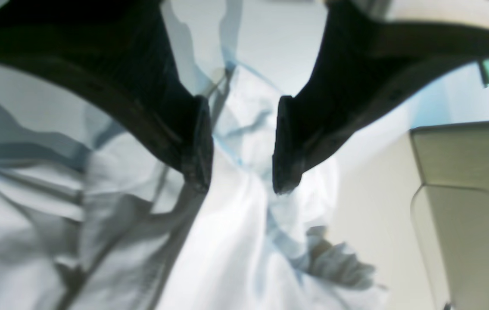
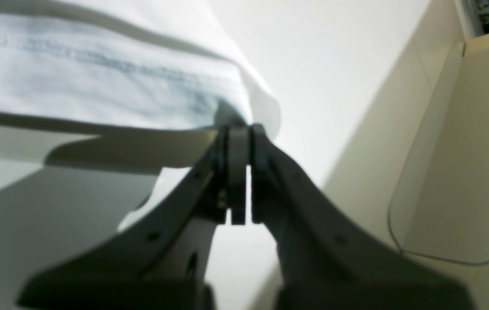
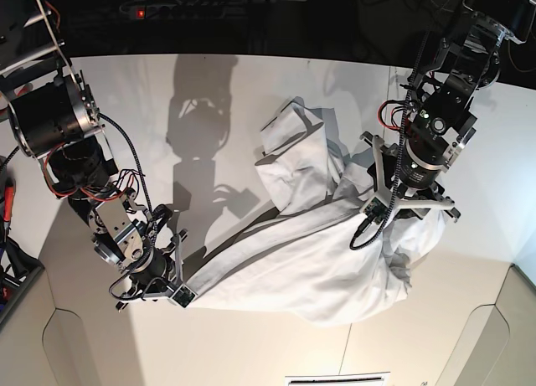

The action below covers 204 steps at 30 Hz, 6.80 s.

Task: Layout the t-shirt on the table in an organized manner, then fold the t-shirt properly
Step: 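Lower the right gripper and grasp the shirt hem edge, then hold the shirt with both grippers and draw the left gripper inward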

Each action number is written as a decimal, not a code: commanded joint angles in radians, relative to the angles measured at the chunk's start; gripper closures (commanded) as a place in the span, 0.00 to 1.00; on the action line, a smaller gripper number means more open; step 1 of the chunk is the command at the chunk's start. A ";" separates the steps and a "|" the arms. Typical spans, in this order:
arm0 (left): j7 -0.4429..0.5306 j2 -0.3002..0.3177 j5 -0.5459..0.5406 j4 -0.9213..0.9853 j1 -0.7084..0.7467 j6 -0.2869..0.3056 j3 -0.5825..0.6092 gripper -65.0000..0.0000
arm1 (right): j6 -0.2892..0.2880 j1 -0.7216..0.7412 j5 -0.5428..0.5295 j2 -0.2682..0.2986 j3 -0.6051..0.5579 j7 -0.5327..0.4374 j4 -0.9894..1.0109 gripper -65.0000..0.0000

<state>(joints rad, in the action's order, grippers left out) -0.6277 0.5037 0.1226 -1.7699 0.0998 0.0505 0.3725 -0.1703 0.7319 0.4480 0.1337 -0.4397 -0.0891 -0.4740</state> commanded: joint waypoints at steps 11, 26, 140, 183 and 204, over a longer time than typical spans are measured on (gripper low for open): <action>-0.005 0.009 0.036 -0.018 -0.013 -0.020 -0.008 0.64 | 0.054 -0.454 0.036 0.010 0.003 0.128 -0.515 1.00; -0.005 0.009 0.035 -0.018 -0.011 -0.021 -0.008 0.64 | 0.270 -0.456 0.068 0.018 0.003 0.150 -0.557 0.47; 0.190 -0.145 0.293 0.275 -0.080 -0.196 0.166 0.45 | 0.144 -0.115 -0.042 -0.037 0.003 0.022 -0.156 1.00; 0.206 -0.213 0.262 0.316 -0.124 -0.330 0.163 0.45 | 0.145 -0.117 -0.048 -0.037 0.003 0.022 -0.156 1.00; 0.180 -0.237 0.372 0.525 -0.183 -0.422 0.148 0.50 | 0.193 -0.200 -0.048 -0.034 0.003 0.018 -0.156 1.00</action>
<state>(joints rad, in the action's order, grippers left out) -0.4591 0.2577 0.4717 -1.2335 -0.0658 -0.3477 0.5289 0.0116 0.5095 0.4038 0.0971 -0.4389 -0.0669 -0.6170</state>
